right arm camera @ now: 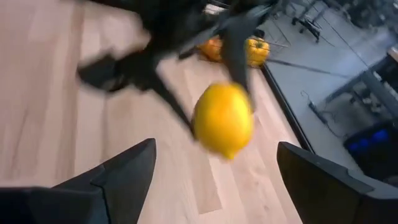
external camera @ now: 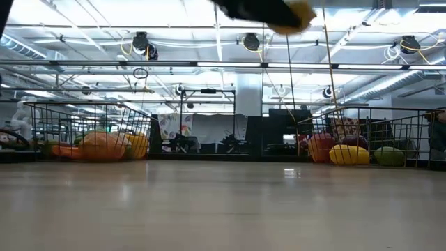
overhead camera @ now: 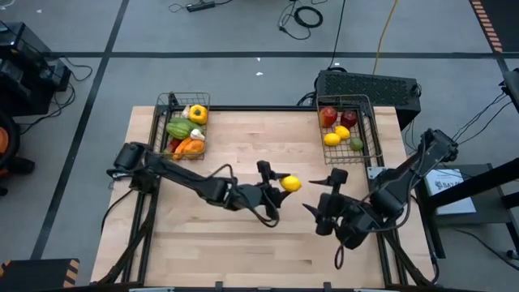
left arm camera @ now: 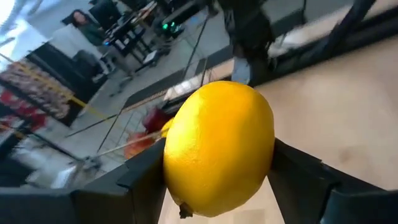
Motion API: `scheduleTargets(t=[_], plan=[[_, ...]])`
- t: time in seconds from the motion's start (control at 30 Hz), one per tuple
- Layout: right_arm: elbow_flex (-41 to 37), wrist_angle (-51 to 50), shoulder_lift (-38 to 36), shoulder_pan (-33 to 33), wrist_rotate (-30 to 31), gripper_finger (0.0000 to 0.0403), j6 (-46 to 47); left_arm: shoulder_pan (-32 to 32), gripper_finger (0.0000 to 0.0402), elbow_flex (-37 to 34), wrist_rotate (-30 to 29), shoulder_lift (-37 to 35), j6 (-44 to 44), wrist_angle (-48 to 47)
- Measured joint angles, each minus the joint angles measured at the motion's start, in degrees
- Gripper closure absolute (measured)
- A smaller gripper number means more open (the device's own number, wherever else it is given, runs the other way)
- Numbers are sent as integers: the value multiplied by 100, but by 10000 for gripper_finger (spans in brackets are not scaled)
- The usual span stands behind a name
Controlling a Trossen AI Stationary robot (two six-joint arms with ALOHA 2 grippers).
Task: Sort produce into baskets
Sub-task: Put the yellow lemon into the right wire basket
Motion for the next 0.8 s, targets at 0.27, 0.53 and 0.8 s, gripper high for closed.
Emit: scheduleTargets(t=[0.27,0.53,0.8], plan=[[-526,1234,4,154,19,78,-2095,-301,156,-4,583,-658,-933,-344],[-839,3026,7,154,30,78,-5285,-312,156,-2,2051,-958,-3149,-1017],[-838,3719,65,12,-618,78,-6696,-307,156,-2,2578,-958,-3437,-972]])
